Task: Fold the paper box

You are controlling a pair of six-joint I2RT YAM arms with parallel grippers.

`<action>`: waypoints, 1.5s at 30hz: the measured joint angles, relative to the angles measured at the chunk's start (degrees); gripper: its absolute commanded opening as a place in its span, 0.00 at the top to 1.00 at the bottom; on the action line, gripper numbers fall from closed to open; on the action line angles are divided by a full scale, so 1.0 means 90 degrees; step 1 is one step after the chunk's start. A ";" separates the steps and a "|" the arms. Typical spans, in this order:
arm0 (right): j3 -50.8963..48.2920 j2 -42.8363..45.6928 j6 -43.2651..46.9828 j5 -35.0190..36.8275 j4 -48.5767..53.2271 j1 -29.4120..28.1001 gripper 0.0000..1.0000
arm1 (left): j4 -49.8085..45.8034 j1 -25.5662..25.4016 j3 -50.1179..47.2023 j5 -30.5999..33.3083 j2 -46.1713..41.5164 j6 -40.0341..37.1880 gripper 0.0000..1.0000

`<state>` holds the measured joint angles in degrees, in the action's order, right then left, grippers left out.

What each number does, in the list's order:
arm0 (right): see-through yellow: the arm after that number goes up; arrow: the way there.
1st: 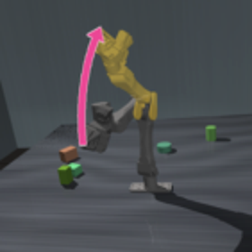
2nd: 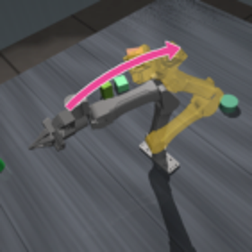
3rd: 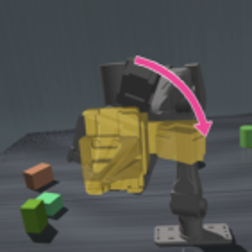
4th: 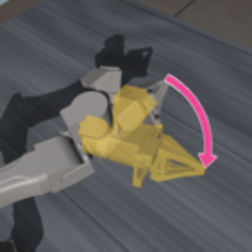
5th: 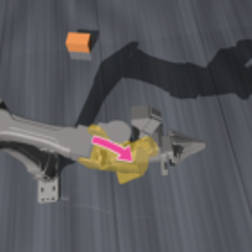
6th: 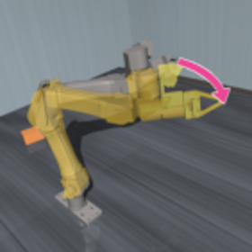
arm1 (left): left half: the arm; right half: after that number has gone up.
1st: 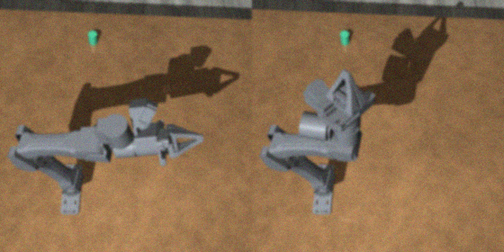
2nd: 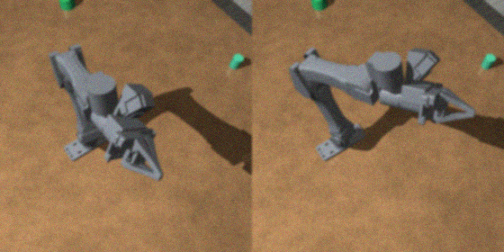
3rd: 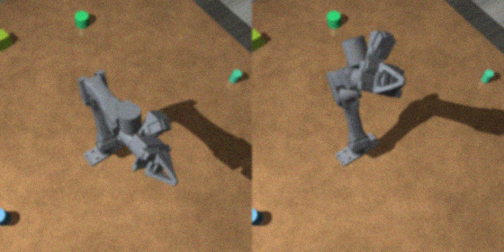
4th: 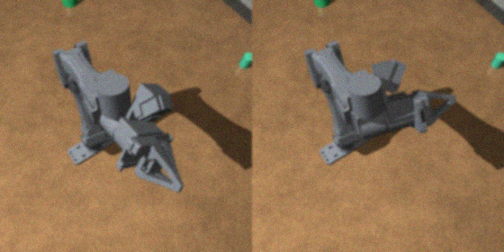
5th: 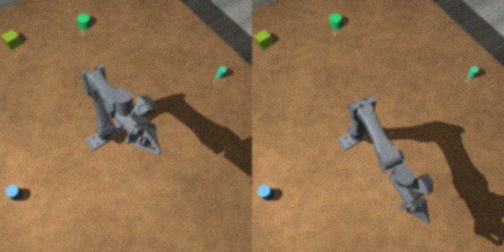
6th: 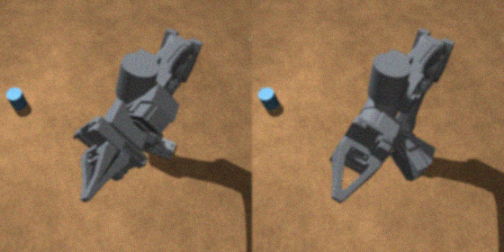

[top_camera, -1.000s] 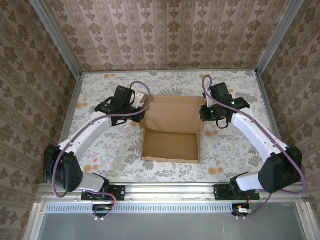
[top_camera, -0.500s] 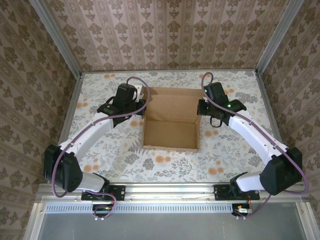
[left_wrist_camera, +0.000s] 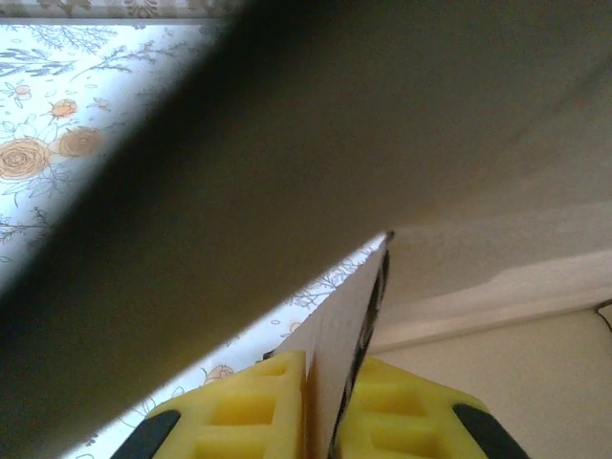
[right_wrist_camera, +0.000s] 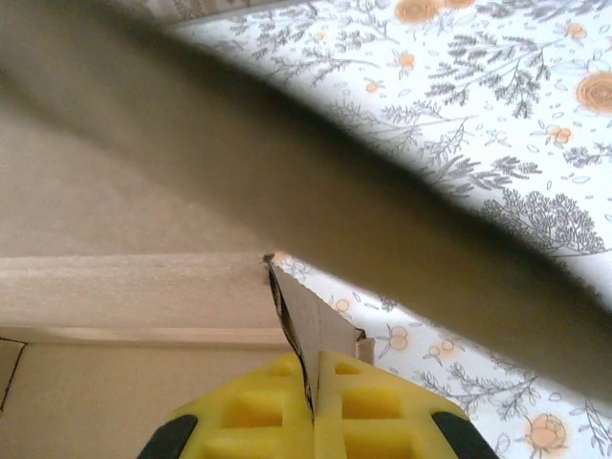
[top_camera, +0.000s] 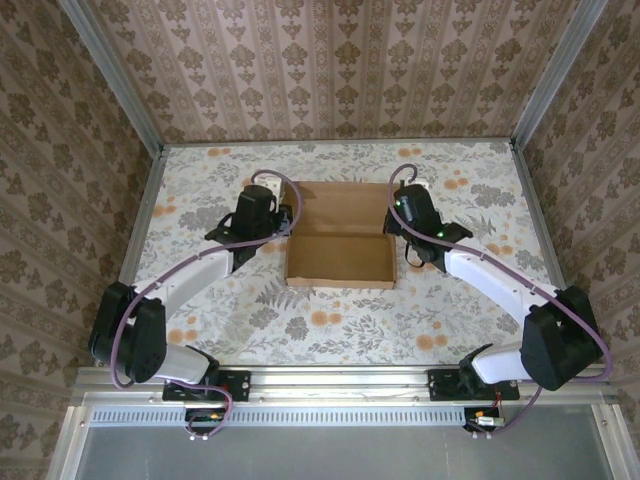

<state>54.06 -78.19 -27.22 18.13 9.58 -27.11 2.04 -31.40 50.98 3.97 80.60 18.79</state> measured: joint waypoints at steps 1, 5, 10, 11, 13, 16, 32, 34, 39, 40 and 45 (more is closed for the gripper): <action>-0.0083 0.0002 0.0000 0.0097 -0.0134 -0.0051 0.96 | 0.0148 -0.0029 -0.0087 0.0078 -0.0019 0.0019 0.87; -0.0418 0.0046 -0.0005 0.0447 -0.0670 -0.0231 0.96 | 0.0527 -0.0189 -0.0512 0.0393 -0.0260 0.0146 0.87; -0.0852 0.0250 -0.0051 0.0668 -0.1151 -0.0425 0.96 | 0.0935 -0.0342 -0.1117 0.0617 -0.0695 0.0554 0.86; -0.0937 0.0291 -0.0058 0.0714 -0.1241 -0.0466 0.96 | 0.1005 -0.0389 -0.1224 0.0685 -0.0767 0.0639 0.86; -0.1095 0.0359 -0.0085 0.0801 -0.1418 -0.0529 0.96 | 0.1117 -0.0491 -0.1372 0.0823 -0.0877 0.0782 0.85; -0.1299 0.0447 -0.0158 0.0884 -0.1647 -0.0576 0.96 | 0.1256 -0.0624 -0.1523 0.0984 -0.0984 0.0981 0.85; -0.1729 0.0578 -0.0469 0.1185 -0.2191 -0.0816 0.96 | 0.1877 -0.0974 -0.2030 0.1569 -0.1122 0.2106 0.82; -0.1778 0.0617 -0.0483 0.1185 -0.2210 -0.0821 0.96 | 0.1870 -0.0974 -0.2030 0.1566 -0.1139 0.2212 0.82; -0.1814 0.0653 -0.0503 0.1188 -0.2220 -0.0828 0.96 | 0.1851 -0.0974 -0.2035 0.1537 -0.1222 0.2642 0.82; -0.1814 0.0653 -0.0503 0.1188 -0.2220 -0.0828 0.96 | 0.1848 -0.0974 -0.2035 0.1537 -0.1231 0.2708 0.81; -0.1817 0.0653 -0.0503 0.1185 -0.2220 -0.0845 0.96 | 0.1732 -0.0971 -0.2033 0.1515 -0.1260 0.3048 0.81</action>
<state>37.71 -72.31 -31.75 28.80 -10.39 -34.72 17.63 -40.14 32.69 17.61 69.25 46.22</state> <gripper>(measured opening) 0.068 0.190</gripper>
